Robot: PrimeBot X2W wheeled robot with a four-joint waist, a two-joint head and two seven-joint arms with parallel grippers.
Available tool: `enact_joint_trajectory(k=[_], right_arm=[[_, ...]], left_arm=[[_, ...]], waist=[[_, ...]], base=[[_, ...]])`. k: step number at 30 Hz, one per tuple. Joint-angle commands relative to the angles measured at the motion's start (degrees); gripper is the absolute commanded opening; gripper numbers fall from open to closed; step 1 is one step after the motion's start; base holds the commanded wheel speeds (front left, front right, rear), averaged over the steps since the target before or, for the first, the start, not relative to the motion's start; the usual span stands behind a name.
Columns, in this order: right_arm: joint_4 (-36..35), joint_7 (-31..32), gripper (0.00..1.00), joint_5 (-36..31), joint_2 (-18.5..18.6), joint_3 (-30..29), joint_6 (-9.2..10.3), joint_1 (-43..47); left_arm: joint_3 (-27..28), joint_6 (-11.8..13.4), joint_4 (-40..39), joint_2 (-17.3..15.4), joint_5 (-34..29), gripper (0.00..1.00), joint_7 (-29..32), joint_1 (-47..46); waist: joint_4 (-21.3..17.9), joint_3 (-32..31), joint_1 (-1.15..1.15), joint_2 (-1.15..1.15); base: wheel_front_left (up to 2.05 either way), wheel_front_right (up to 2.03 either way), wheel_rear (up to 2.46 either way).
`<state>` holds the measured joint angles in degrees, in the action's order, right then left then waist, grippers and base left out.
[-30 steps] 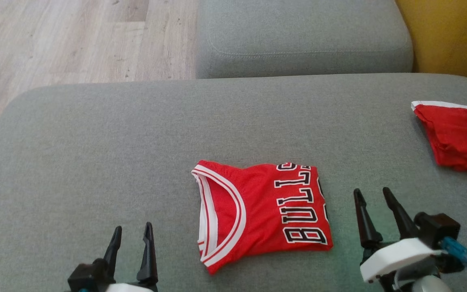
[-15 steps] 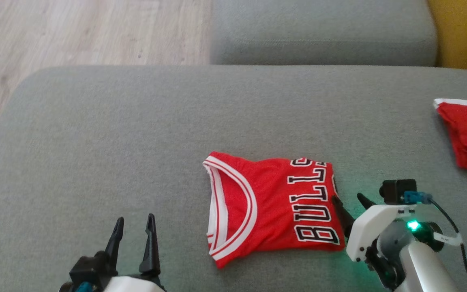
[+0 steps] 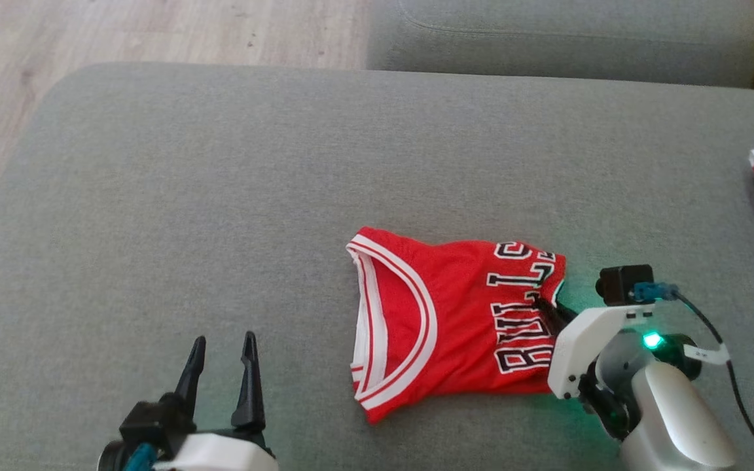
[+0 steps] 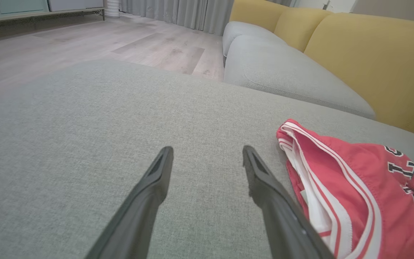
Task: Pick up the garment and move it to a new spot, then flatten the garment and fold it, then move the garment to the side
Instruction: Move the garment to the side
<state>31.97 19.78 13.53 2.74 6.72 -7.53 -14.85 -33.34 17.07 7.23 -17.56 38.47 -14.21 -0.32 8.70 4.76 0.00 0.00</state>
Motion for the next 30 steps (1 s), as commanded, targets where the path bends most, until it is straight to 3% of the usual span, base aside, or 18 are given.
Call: enact_joint_trajectory(k=[1,7,12,20,25,30], right_arm=[[-1.49,-1.38,0.00,-0.27,0.36,0.56,0.04,-2.96],[-3.54,-4.33,0.00,-1.72,2.58,-1.63,0.04,-6.62],[-5.95,-5.31,0.00,-2.12,4.36,-3.78,0.04,-9.71],[-8.82,-6.89,0.00,-1.88,3.97,-4.09,0.04,-14.08],[-9.52,-8.14,0.00,-1.07,3.27,-4.04,0.04,-15.28],[-9.55,-9.02,0.00,-0.78,2.87,-3.56,0.04,-16.13]], left_arm=[[2.01,-0.35,-1.50,-0.14,-0.59,1.00,-0.61,-3.59],[1.54,-0.94,-2.28,0.02,-1.38,1.00,-0.44,-5.86],[1.47,-0.90,-3.37,-0.49,-2.42,1.00,-0.09,-8.13],[2.12,-0.44,-4.98,-3.13,-4.00,1.00,1.95,-11.93],[2.34,0.22,-6.49,-4.83,-4.93,1.00,3.60,-13.34],[2.24,0.71,-8.07,-5.95,-5.38,1.00,4.81,-13.69]], waist=[[-0.86,0.46,0.00,0.00],[-7.05,3.53,0.00,0.00],[-15.80,7.72,0.00,0.00],[-29.63,13.87,0.00,0.00],[-34.00,15.70,0.00,0.00],[-34.58,15.94,0.00,0.00]], base=[[0.00,0.00,0.00],[0.00,0.00,0.00],[0.00,0.00,0.00],[0.00,0.00,0.00],[0.00,0.00,0.00],[0.00,0.00,0.00]])
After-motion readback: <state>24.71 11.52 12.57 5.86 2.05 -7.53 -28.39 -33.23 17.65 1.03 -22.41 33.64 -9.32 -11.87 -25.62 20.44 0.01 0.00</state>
